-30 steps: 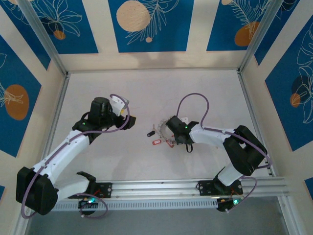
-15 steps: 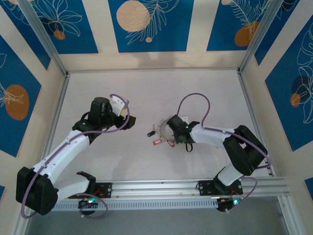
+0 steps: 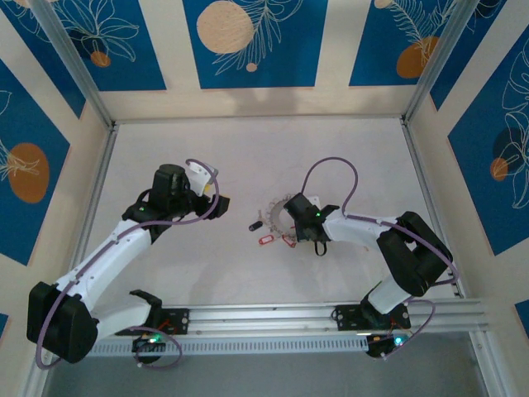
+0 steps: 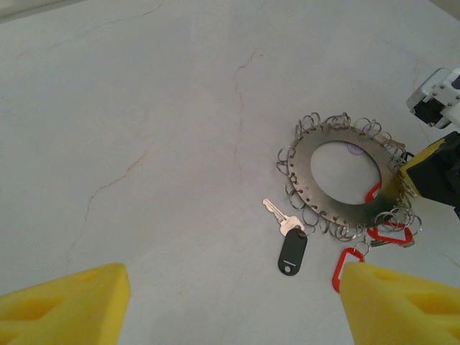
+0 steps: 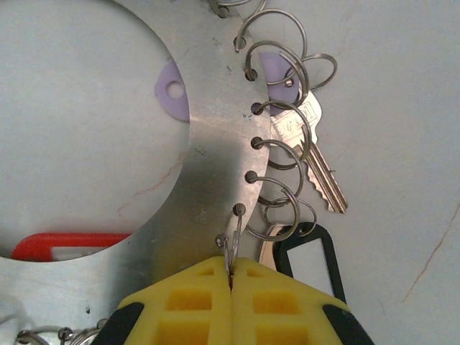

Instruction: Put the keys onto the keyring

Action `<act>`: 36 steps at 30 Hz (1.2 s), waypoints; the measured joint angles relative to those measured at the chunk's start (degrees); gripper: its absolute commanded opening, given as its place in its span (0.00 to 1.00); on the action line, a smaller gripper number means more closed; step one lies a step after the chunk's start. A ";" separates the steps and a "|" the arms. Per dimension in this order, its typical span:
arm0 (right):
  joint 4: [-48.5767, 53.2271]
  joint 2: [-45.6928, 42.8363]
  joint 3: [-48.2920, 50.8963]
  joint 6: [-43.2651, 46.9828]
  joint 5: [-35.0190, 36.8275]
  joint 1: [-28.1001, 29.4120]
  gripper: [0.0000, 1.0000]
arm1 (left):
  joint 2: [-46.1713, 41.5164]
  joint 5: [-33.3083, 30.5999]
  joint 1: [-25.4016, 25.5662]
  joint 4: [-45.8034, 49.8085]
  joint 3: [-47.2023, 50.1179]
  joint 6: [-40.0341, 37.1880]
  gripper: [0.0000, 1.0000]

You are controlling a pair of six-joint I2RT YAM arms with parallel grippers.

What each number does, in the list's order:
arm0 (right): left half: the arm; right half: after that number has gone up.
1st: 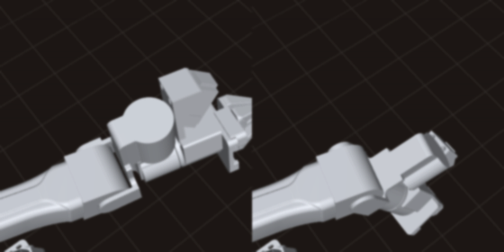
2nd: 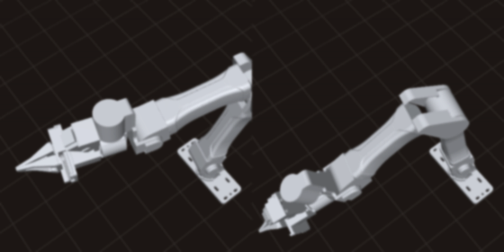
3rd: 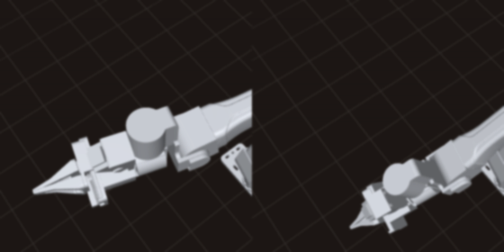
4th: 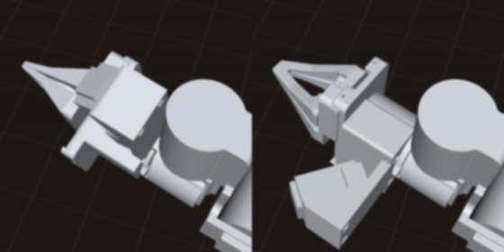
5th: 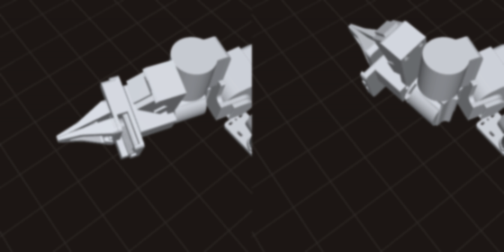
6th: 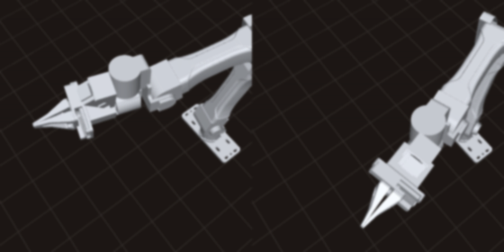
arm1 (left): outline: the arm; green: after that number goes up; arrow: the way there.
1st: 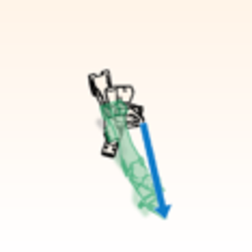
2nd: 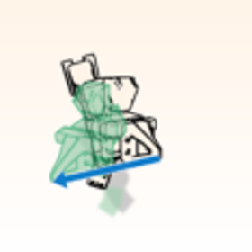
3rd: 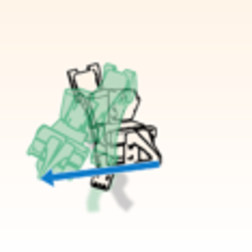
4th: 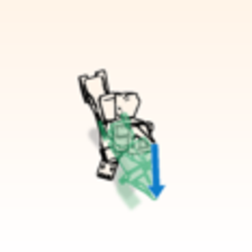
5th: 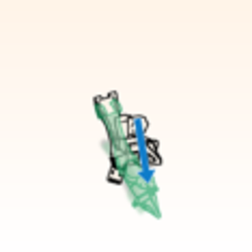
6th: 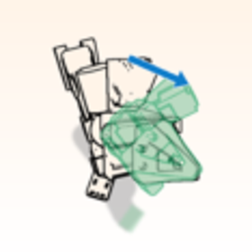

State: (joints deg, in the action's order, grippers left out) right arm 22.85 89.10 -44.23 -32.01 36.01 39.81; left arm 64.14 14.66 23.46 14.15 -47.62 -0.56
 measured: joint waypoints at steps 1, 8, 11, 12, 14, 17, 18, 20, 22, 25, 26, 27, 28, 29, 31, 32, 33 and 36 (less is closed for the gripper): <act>-0.04 -0.04 0.00 0.11 0.00 0.00 0.03 | -0.02 0.15 0.00 0.00 0.00 0.00 0.77; 0.17 -3.17 0.11 3.50 -2.08 -0.17 0.00 | -0.02 3.76 0.00 -1.49 0.00 0.00 0.74; -0.59 -7.78 0.44 7.10 -4.74 -0.20 0.00 | -0.37 7.21 0.00 -2.29 0.00 -1.07 0.73; -1.03 -9.38 0.46 8.59 -5.70 -0.20 0.00 | -0.68 8.37 0.00 -2.38 0.00 -1.55 0.73; -2.03 -12.15 0.63 11.56 -7.74 -0.20 0.00 | -1.27 10.38 0.00 -2.40 0.00 -2.82 0.73; -5.05 -16.70 2.25 17.40 -11.52 -0.20 0.00 | -2.29 13.31 0.00 -2.47 0.00 -4.70 0.72; -6.47 -18.43 3.32 19.69 -13.09 -0.20 0.00 | -2.69 14.34 0.02 -2.58 0.00 -5.51 0.71; -9.22 -21.66 5.55 24.17 -16.28 -0.20 0.00 | -3.61 16.48 0.02 -2.73 0.00 -7.17 0.69; -12.41 -25.11 8.17 28.28 -19.67 -0.20 0.00 | -4.44 18.43 0.02 -2.82 0.00 -8.81 0.67; -16.50 -30.03 11.39 33.55 -24.76 -0.55 0.00 | -5.20 20.76 0.07 -2.80 0.00 -11.10 0.63; -17.53 -31.15 11.91 35.10 -26.60 -0.76 0.00 | -5.27 21.33 0.09 -2.80 0.00 -11.89 0.59; -18.62 -31.93 12.20 36.41 -28.17 -0.96 0.00 | -5.27 21.68 0.22 -2.80 0.00 -12.61 0.55; -19.47 -32.39 12.39 37.46 -29.42 -1.18 0.00 | -5.27 22.10 0.26 -2.69 0.00 -13.31 0.52; -20.74 -32.79 12.74 38.45 -30.86 -1.49 0.00 | -5.25 22.67 0.35 -2.51 0.00 -14.08 0.52; -22.91 -33.35 13.55 39.82 -33.57 -2.16 0.00 | -5.14 23.69 0.85 -1.84 -0.04 -15.67 0.51; -24.02 -33.57 14.05 40.33 -34.95 -2.51 0.00 | -4.92 24.09 1.31 -1.22 -0.11 -16.61 0.51; -25.29 -33.79 14.73 40.87 -36.52 -2.91 0.00 | -4.66 24.33 1.64 -0.87 -0.15 -17.38 0.51; -29.77 -34.69 17.38 42.27 -41.11 -3.54 0.00 | -3.30 24.59 2.75 0.66 -0.90 -19.58 0.51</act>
State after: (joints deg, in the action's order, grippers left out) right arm -6.92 54.41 -26.85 10.26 -5.10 36.27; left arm 60.84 39.24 26.22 14.81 -48.51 -20.14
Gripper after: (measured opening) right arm 0.066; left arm 0.513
